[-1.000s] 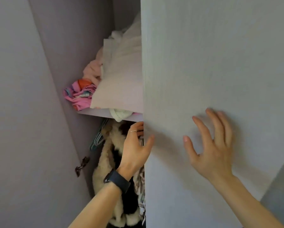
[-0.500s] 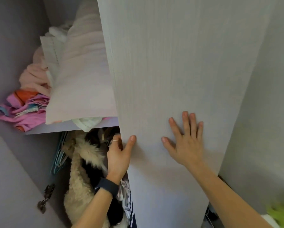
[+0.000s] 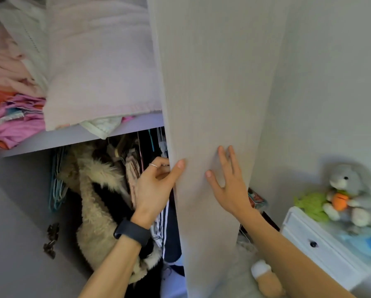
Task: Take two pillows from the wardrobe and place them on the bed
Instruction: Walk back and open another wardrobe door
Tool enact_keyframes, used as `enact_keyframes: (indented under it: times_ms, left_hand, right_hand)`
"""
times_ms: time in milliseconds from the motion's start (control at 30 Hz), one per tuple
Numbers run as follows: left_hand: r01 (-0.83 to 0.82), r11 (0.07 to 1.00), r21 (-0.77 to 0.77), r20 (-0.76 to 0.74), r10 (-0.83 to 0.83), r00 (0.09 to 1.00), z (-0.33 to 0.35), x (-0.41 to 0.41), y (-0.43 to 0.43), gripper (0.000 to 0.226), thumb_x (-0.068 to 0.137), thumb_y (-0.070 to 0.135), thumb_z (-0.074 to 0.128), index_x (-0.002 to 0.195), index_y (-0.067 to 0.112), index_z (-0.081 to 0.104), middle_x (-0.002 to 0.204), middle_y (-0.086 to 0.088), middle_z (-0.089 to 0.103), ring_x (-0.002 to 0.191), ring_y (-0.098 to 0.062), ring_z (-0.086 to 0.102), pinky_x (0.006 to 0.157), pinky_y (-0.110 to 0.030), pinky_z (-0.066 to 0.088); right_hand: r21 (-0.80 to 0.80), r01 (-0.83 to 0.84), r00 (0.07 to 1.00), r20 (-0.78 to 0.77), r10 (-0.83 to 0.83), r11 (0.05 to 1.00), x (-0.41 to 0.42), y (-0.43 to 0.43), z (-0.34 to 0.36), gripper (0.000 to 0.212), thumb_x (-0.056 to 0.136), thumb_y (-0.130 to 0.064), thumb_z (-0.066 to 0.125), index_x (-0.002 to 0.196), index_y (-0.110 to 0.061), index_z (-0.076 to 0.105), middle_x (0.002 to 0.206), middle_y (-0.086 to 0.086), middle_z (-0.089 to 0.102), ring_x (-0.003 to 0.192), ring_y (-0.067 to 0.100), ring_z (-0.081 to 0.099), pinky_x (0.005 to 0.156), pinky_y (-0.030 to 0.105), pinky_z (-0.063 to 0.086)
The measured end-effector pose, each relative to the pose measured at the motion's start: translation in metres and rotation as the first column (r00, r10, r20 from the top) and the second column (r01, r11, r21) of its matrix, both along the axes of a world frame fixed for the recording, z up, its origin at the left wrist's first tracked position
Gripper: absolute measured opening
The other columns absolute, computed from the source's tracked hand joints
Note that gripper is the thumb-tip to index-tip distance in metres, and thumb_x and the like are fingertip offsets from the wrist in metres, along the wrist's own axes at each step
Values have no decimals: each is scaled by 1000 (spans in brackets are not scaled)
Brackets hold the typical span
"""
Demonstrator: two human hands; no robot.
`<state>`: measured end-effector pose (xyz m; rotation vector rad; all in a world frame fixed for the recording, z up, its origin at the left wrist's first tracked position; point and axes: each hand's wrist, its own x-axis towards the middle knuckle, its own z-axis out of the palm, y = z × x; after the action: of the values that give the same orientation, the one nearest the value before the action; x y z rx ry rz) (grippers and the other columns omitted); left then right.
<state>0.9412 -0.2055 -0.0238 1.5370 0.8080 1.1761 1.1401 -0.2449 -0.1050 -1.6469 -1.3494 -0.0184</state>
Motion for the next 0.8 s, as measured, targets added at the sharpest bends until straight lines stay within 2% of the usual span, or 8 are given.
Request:
enact_keyframes:
  times_ms: [133,200,267,333,433,600,667,800]
  left_hand:
    - [262,965,-21,53,-261,964,-2,4,-36,31,81,43,67,83,12,67,87,-6,75,91,-21,73,83,-40,59]
    - [348,937,-24,60,-347,936,-5,12,-50,29,86,39,62,88,11,67,88,-1,75,90,-17,72,79,-34,59]
    - [405,914,25,31,-406,913,-9,25,-62,28,87,43,65,93,17,71,92,-1,75,94,-22,72,82,-41,59]
    - [431,898,95,-40,-429,903,-14,41,-75,29,85,48,68,101,23,73,95,1,75,96,-19,72,85,-40,58]
    - [485,853,194,-151,-463,874,-21,66,-96,38,86,40,68,121,24,68,113,6,70,101,-3,67,86,-20,53]
    - [616,640,460,-379,-485,788,-45,121,-116,59,95,22,63,149,31,40,150,7,44,136,-6,44,113,-26,36]
    - [647,553,525,-468,-448,762,-54,146,-121,71,95,21,60,154,39,24,160,5,25,143,-10,34,115,-28,33]
    - [714,397,577,-704,-201,681,-77,195,-128,97,91,18,63,154,46,-6,165,7,-16,149,-24,21,114,-57,31]
  right_hand:
    - [-22,-45,981,-192,40,999,-20,-59,-17,66,97,-48,54,152,-54,17,162,-19,22,148,-1,20,117,38,34]
    - [-7,-44,961,-272,40,999,-27,-89,-26,60,96,-46,56,148,-56,28,150,-26,40,136,2,44,107,42,47]
    - [27,-21,929,-368,29,999,-33,-119,-33,52,94,-42,59,141,-56,42,136,-27,55,122,2,58,98,39,54]
    - [75,26,889,-457,11,997,-36,-146,-34,45,94,-35,58,137,-47,53,129,-20,64,116,5,63,94,39,56]
    - [114,126,849,-527,-48,986,-32,-180,-34,35,98,-25,54,131,-32,61,124,-21,67,114,6,65,94,38,56]
    - [104,363,758,-611,-228,926,-2,-229,-41,26,101,-27,52,119,-35,67,118,-6,71,111,22,67,96,55,53]
    - [104,426,743,-606,-283,899,11,-241,-37,26,101,-26,53,119,-36,67,117,-8,71,111,19,67,96,46,53]
    - [73,522,705,-597,-382,850,41,-254,-23,31,100,-16,55,122,-38,58,109,-22,69,96,-7,66,78,7,48]
